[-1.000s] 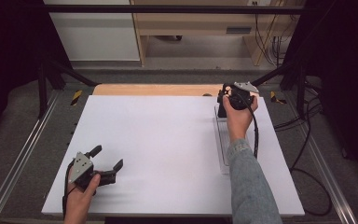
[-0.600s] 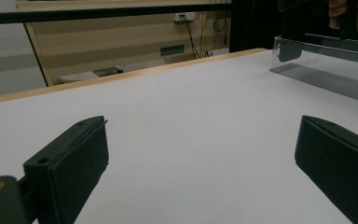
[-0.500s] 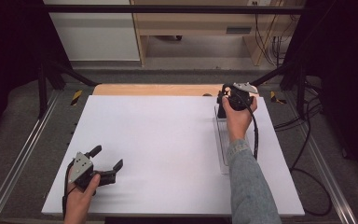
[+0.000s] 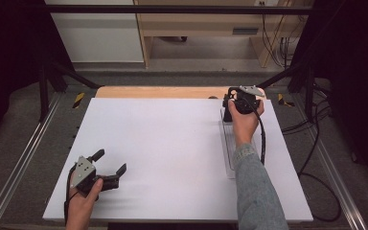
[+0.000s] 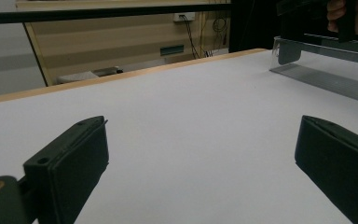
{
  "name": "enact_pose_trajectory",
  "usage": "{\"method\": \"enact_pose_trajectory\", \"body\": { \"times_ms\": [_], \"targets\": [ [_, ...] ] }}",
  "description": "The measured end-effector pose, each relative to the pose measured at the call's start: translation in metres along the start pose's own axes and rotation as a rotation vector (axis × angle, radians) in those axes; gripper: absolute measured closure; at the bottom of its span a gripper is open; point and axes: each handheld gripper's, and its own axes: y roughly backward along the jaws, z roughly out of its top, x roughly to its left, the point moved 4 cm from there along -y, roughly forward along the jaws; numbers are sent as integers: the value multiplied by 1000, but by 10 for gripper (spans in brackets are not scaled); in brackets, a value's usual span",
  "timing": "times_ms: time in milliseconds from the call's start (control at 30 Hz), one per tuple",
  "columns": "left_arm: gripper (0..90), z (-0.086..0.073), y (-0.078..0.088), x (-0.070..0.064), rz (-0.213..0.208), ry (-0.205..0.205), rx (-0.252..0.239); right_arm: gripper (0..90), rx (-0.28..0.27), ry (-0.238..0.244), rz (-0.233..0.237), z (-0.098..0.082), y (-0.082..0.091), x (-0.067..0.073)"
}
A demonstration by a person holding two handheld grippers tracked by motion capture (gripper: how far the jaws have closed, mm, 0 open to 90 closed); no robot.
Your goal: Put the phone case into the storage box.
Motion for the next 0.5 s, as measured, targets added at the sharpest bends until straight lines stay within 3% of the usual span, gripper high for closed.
{"method": "enact_pose_trajectory", "body": {
  "times_ms": [500],
  "targets": [
    [29,0,0,0,-1,-1,1,141,7,4,3,-3,-1,0]
  ]
}}
